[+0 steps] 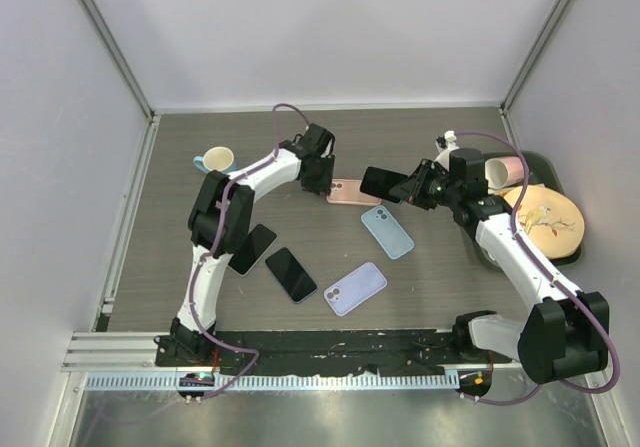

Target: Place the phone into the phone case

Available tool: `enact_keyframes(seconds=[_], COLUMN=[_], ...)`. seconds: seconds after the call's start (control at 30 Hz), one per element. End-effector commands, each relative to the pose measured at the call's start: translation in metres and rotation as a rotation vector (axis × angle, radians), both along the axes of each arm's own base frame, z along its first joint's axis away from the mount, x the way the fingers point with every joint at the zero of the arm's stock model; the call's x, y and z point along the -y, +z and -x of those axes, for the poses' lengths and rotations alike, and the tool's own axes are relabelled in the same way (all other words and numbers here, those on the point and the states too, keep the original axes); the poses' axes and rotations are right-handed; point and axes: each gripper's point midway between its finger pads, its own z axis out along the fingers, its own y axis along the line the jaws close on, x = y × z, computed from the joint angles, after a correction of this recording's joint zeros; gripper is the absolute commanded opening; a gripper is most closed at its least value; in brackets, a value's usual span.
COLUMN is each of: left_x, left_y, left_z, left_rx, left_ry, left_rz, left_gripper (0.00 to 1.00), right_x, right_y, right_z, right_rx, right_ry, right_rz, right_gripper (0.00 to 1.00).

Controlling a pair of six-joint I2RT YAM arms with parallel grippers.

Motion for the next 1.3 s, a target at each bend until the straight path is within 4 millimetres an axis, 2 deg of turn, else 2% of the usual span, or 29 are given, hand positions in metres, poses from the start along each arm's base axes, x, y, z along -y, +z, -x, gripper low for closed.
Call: enact_keyframes(seconds=[0.0,0.1,0.13,0.2,0.33,0.37,0.43,0.47,0.5,0.57,0.73,0.8,0.83,0.87,0.9,0.97,1.0,1.07,1.1,1.13,1.27], left_x=[-0.010,-0.013,-0.014,-0.020,-0.032,-0.035,-0.044,-0.048,-0.055,-0.063,-0.087,-0.092,-0.092,-0.092,-0.096,-0.095,-0.099,-0.091,-0.092,-0.080,-0.070], left_y=[-0.005,-0.017,-0.018,-0.017,-0.005,0.007,0.010,0.021,0.017,0.021,0.028,0.017,0.024,0.022,0.014,0.022,0.016,0.023,0.016,0.020,0.014], left_z=[-0.016,-0.017,-0.018,-0.019,-0.019,-0.019,-0.012,-0.013,-0.004,0.000,0.032,0.051,0.056,0.062,0.074,0.083,0.093,0.099,0.106,0.106,0.109], left_rx=[0.041,0.029,0.031,0.045,0.071,0.091,0.094,0.114,0.101,0.113,0.100,0.054,0.055,0.046,0.018,0.026,0.007,0.016,0.003,0.006,-0.002], left_ry=[0.046,0.063,0.077,0.103,0.137,0.148,0.158,0.170,0.177,0.193,0.233,0.227,0.236,0.234,0.235,0.243,0.243,0.239,0.236,0.212,0.174], left_rz=[-0.057,-0.078,-0.084,-0.104,-0.138,-0.135,-0.153,-0.142,-0.157,-0.155,-0.178,-0.169,-0.145,-0.136,-0.140,-0.103,-0.104,-0.042,-0.033,0.026,0.001], left_gripper=[0.38,0.26,0.13,0.00,0.00,0.00,0.00,0.00,0.00,0.00,0.00,0.00,0.00,0.00,0.00,0.00,0.00,0.00,0.00,0.00,0.00], right_x=[-0.002,-0.003,-0.003,-0.003,-0.005,-0.006,-0.007,-0.007,-0.008,-0.010,-0.012,-0.013,-0.014,-0.014,-0.014,-0.016,-0.018,-0.020,-0.022,-0.025,-0.035], right_y=[0.037,0.036,0.036,0.035,0.032,0.030,0.030,0.029,0.030,0.030,0.027,0.024,0.024,0.021,0.019,0.016,0.015,0.012,0.011,0.008,0.003], right_z=[-0.007,-0.005,-0.004,-0.004,-0.002,-0.001,-0.001,0.000,0.001,0.002,0.003,0.005,0.005,0.007,0.007,0.008,0.009,0.010,0.010,0.011,0.013], right_rx=[0.132,0.127,0.129,0.124,0.116,0.109,0.112,0.110,0.110,0.107,0.100,0.089,0.093,0.087,0.085,0.074,0.072,0.061,0.062,0.056,0.039], right_ry=[0.024,0.028,0.032,0.032,0.045,0.048,0.054,0.055,0.058,0.068,0.082,0.093,0.098,0.101,0.104,0.112,0.123,0.130,0.134,0.140,0.167], right_rz=[-0.017,-0.020,-0.019,-0.022,-0.029,-0.032,-0.037,-0.038,-0.041,-0.051,-0.060,-0.068,-0.069,-0.068,-0.066,-0.069,-0.073,-0.082,-0.084,-0.091,-0.111], right_gripper=[0.01,0.01,0.01,0.01,0.01,0.01,0.01,0.01,0.01,0.01,0.01,0.01,0.01,0.01,0.01,0.01,0.01,0.01,0.01,0.01,0.01])
